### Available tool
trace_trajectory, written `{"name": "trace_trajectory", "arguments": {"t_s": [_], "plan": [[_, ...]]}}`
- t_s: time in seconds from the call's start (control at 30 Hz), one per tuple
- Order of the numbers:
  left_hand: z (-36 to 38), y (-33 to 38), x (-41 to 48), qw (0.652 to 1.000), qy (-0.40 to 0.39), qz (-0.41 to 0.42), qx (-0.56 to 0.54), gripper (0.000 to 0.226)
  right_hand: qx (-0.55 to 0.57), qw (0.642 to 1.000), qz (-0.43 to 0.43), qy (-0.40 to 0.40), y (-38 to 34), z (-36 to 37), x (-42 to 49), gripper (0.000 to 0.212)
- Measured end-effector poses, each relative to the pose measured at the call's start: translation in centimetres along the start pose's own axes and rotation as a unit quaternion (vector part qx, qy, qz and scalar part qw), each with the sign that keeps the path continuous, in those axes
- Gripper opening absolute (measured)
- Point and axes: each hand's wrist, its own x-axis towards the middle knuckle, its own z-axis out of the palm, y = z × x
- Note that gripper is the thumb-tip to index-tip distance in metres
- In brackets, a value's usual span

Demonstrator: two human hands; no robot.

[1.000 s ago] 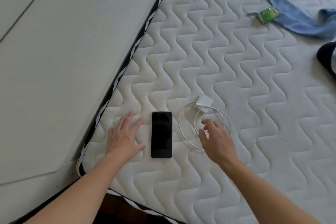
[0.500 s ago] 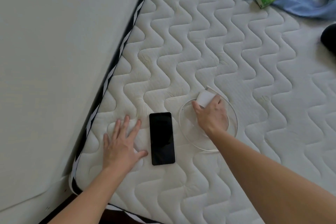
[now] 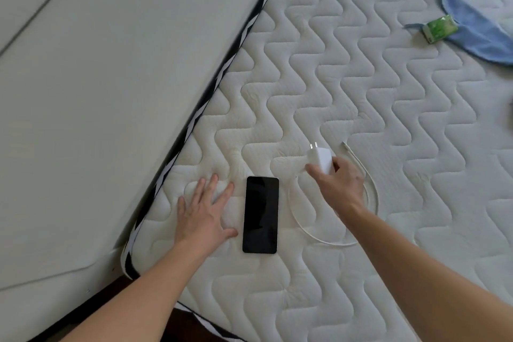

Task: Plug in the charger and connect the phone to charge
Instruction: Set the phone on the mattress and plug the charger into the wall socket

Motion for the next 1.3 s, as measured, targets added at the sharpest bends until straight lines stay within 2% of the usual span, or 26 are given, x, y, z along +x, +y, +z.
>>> {"name": "trace_trajectory", "arguments": {"t_s": [0.13, 0.3, 0.4, 0.57, 0.73, 0.9, 1.07, 1.17, 1.3], "plan": [[-2.0, 0.6, -1.9, 0.999, 0.011, -0.025, -0.026, 0.093, 0.089, 0.990, -0.037, -0.103, -2.2, -2.1, -3.2, 0.051], [-5.1, 1.8, -8.8, 0.993, 0.068, -0.056, -0.078, 0.077, 0.168, 0.956, -0.121, -0.209, -6.3, -4.9, -8.7, 0.038], [-6.9, 2.4, -14.0, 0.985, 0.097, -0.080, -0.114, 0.074, 0.150, 0.939, -0.178, -0.252, -8.3, -6.6, -12.2, 0.032], [-8.8, 3.1, -23.4, 0.958, 0.206, -0.146, -0.133, 0.072, 0.110, 0.890, -0.248, -0.367, -11.1, -9.3, -19.2, 0.026], [-10.4, 4.2, -34.6, 0.909, 0.295, -0.253, -0.152, 0.064, 0.081, 0.837, -0.260, -0.474, -13.2, -10.2, -27.7, 0.038], [-10.7, 3.2, -43.9, 0.855, 0.354, -0.342, -0.165, 0.056, 0.038, 0.792, -0.313, -0.523, -14.9, -9.2, -35.5, 0.038], [-10.4, 0.4, -49.7, 0.807, 0.384, -0.409, -0.184, 0.054, 0.018, 0.762, -0.338, -0.552, -17.3, -7.6, -43.0, 0.025], [-9.6, -2.6, -51.3, 0.783, 0.395, -0.441, -0.190, 0.054, 0.000, 0.752, -0.338, -0.566, -18.3, -5.5, -45.9, 0.029], [-8.9, -7.1, -52.0, 0.765, 0.405, -0.454, -0.209, 0.053, -0.012, 0.762, -0.300, -0.574, -19.5, -2.1, -48.7, 0.041]]}}
